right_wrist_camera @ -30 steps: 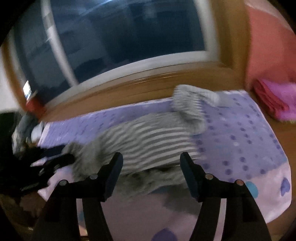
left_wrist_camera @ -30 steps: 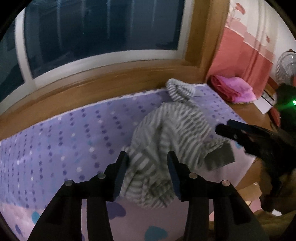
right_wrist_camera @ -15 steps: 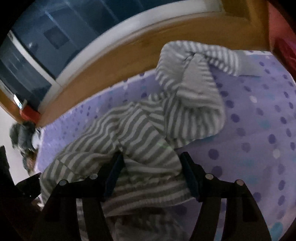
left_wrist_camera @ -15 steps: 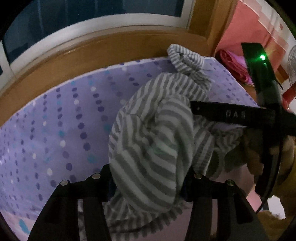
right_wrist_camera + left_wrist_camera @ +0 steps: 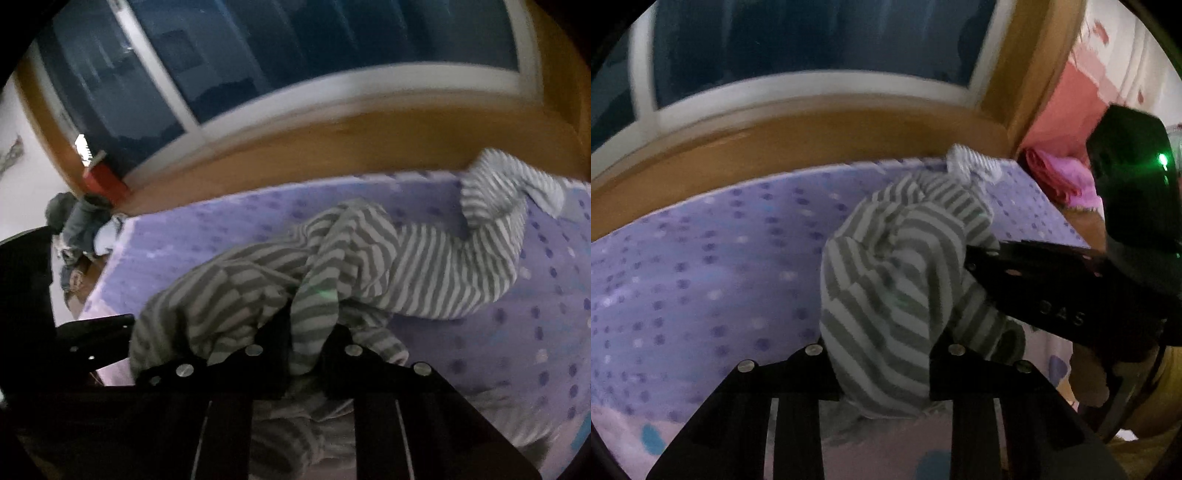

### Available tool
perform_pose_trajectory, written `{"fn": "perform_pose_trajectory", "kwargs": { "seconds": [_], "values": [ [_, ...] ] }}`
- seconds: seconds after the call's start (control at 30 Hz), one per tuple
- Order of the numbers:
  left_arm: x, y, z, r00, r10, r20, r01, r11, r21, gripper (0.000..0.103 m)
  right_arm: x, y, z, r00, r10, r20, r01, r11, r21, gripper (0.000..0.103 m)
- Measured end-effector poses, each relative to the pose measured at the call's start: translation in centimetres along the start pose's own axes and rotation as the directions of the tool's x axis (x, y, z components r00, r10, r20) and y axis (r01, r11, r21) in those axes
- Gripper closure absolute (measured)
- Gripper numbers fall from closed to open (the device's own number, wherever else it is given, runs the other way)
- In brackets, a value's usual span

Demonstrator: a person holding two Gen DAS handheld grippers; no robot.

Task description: Fold clothes

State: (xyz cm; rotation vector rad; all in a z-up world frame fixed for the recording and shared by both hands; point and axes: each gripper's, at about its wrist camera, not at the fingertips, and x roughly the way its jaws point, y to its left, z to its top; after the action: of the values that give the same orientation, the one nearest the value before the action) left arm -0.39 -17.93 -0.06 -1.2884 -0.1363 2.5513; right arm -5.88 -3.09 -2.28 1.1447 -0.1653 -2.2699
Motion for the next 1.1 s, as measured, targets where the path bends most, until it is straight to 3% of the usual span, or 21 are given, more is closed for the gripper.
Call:
{"fn": "perform_pose_trajectory", "kwargs": {
  "seconds": [0.3, 0.5, 0.63, 0.8, 0.93, 1.03, 1.1],
  "values": [
    [-9.7, 11.6, -2.8, 0.985, 0.120, 0.122, -0.100, 0.983, -0.154, 0.075, 0.3, 14.5, 1.7, 0.987, 0.153, 0.046, -0.143, 0.975, -0.167, 0.092],
    [-11.2, 18.5, -6.2, 0.976, 0.208, 0.064, -0.183, 0.945, -0.272, 0.075, 4.7, 21.8, 1.4, 0.976, 0.217, -0.025, -0.216, 0.948, -0.234, 0.092],
    [-11.2, 21.7, -8.2, 0.956, 0.292, 0.000, -0.278, 0.909, -0.310, 0.075, 9.5, 25.1, 0.8, 0.975, 0.201, -0.099, -0.219, 0.945, -0.243, 0.092],
    [-12.5, 23.5, -9.1, 0.955, 0.296, 0.018, -0.275, 0.908, -0.316, 0.075, 14.2, 26.1, -0.4, 0.976, 0.137, -0.170, -0.176, 0.954, -0.241, 0.091],
    [-12.4, 23.3, -9.1, 0.964, 0.263, 0.024, -0.246, 0.928, -0.280, 0.073, 14.0, 26.2, -0.3, 0.988, 0.063, -0.142, -0.095, 0.970, -0.225, 0.088],
    [-11.7, 22.4, -8.7, 0.976, 0.216, 0.021, -0.204, 0.949, -0.239, 0.061, 10.6, 25.4, 0.3, 0.996, 0.074, -0.051, -0.083, 0.972, -0.220, 0.065],
    [-11.3, 21.1, -8.2, 0.981, 0.193, 0.027, -0.184, 0.962, -0.200, 0.061, 8.2, 24.4, 0.6, 0.998, 0.061, 0.007, -0.058, 0.971, -0.230, 0.042]
  ]
}}
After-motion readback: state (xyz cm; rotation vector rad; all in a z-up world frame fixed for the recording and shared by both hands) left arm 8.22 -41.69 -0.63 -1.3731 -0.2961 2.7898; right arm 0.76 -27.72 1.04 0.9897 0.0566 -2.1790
